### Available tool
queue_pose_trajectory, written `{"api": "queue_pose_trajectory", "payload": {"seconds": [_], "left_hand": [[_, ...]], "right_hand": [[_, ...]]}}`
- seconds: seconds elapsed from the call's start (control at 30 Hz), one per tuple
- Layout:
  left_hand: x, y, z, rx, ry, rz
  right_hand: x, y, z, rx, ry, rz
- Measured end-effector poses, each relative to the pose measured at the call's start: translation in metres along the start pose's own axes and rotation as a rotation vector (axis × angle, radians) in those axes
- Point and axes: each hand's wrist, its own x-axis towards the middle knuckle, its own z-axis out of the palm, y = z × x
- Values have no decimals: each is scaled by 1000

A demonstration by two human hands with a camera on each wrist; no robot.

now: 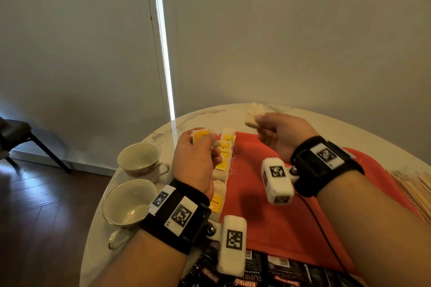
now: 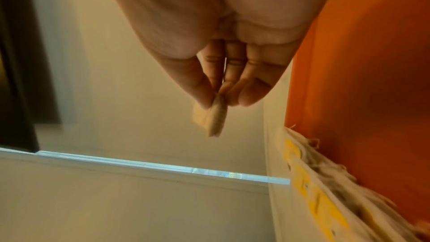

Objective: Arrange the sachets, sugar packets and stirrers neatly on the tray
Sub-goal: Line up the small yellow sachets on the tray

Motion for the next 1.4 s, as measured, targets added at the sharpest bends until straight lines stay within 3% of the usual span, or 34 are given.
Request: {"api": "queue_pose_trajectory", "payload": {"seconds": [0.3, 0.9, 1.13, 1.23, 1.4], "left_hand": [[2, -2, -2, 21, 6, 22], [3, -4, -2, 50, -8, 28], [0, -1, -1, -1, -31, -39], [-5, 6, 3, -20, -81, -84], [-19, 23, 9, -58, -164, -101]], "right_hand": [[65, 36, 29, -352, 31, 146], [71, 46, 30, -350, 72, 193], [57, 33, 26, -356, 61, 171], [29, 13, 24, -353, -11, 40], [-37, -17, 25, -451, -339, -115]]}}
